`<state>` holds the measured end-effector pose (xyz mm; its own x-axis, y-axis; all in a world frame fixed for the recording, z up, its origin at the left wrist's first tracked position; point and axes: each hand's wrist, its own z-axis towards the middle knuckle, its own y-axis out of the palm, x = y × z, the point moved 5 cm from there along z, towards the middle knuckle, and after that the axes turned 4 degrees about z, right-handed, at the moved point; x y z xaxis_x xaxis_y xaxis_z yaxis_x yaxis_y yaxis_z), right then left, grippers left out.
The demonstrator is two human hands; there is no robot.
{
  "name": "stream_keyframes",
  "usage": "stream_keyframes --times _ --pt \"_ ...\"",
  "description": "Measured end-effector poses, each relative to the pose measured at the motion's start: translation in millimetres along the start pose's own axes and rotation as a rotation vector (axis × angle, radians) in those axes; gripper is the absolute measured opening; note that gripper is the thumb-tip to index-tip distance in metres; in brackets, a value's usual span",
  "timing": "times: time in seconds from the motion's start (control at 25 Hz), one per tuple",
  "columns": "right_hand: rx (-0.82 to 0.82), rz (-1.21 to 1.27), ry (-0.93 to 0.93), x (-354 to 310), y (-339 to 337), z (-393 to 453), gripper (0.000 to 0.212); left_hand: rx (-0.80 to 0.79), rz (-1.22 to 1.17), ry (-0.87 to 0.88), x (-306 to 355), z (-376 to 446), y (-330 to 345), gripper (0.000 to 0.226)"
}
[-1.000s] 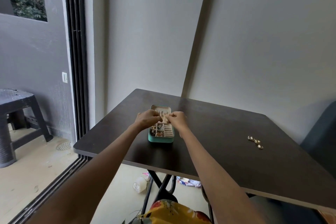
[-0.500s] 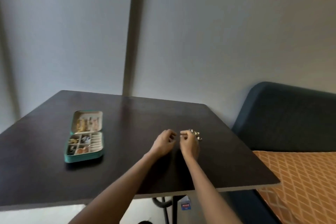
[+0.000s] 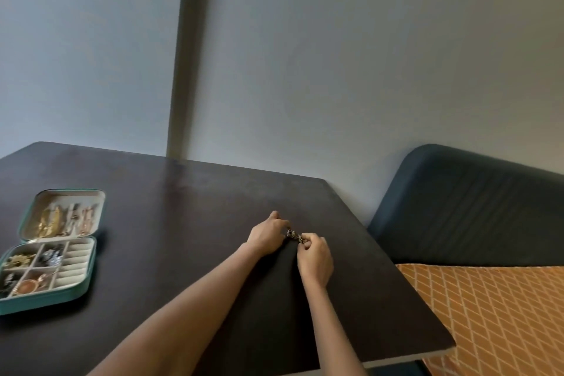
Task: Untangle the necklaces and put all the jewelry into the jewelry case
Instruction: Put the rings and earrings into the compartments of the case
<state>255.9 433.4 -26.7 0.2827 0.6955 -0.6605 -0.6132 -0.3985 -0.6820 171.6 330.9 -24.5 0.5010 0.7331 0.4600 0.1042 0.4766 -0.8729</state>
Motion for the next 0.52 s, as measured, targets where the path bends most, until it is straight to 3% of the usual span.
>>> stream_keyframes --times 0.16,0.28,0.4,0.52 --pt "-0.005 -0.054 -0.03 1.0 0.6 0.8 0.023 -0.022 0.035 0.092 0.1 16.0 -4.6 0.015" --pt "-0.002 -0.002 -0.037 2.0 0.4 -0.3 0.02 0.005 -0.149 0.067 1.2 13.9 -10.5 0.011" --pt "-0.019 0.196 -0.083 0.5 1.8 0.2 0.019 -0.042 -0.428 0.002 -1.6 0.5 -17.3 0.008" --pt "-0.066 0.484 -0.229 -8.0 4.1 -4.1 0.028 -0.086 -0.538 0.058 -9.8 -17.2 -29.3 0.008"
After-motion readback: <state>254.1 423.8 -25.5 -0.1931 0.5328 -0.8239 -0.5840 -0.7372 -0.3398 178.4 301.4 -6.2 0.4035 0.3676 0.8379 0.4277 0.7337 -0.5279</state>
